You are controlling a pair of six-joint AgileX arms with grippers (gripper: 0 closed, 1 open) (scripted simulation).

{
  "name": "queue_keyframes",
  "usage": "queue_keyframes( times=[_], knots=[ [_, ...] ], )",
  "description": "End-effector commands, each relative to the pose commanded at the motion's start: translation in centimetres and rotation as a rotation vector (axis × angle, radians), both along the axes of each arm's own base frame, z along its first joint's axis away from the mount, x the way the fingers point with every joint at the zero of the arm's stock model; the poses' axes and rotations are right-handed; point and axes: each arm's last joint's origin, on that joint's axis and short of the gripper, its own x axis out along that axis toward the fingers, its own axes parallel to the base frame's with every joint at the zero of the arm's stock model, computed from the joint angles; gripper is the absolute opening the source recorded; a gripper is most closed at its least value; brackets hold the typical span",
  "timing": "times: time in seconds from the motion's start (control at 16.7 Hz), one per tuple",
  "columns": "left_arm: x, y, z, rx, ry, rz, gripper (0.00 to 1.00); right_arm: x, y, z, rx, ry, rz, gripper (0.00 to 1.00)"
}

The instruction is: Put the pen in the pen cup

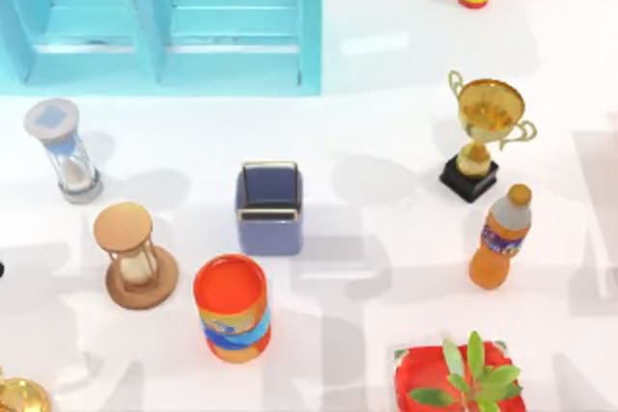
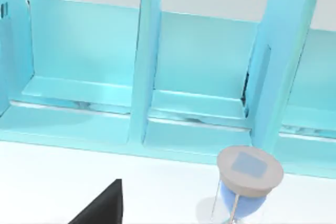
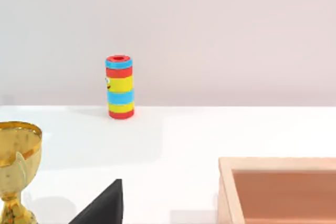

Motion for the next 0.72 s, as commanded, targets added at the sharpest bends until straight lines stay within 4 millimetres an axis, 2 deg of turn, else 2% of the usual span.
queue_keyframes(
  times=[0.24,0.48,0.6,0.72],
  knots=[
    [2.4,2.5,5.7,-0.141,0.115,0.064,1.0,0.0,0.0,0.0,0.0,0.0,0.0,1.0],
    [7.1,6.9,12.4,-0.238,0.161,0.125,1.0,0.0,0.0,0.0,0.0,0.0,0.0,1.0],
    [9.7,9.7,14.0,-0.273,0.197,0.156,1.0,0.0,0.0,0.0,0.0,0.0,0.0,1.0],
    [12.1,12.6,14.1,-0.331,0.256,0.183,1.0,0.0,0.0,0.0,0.0,0.0,0.0,1.0]
  ],
)
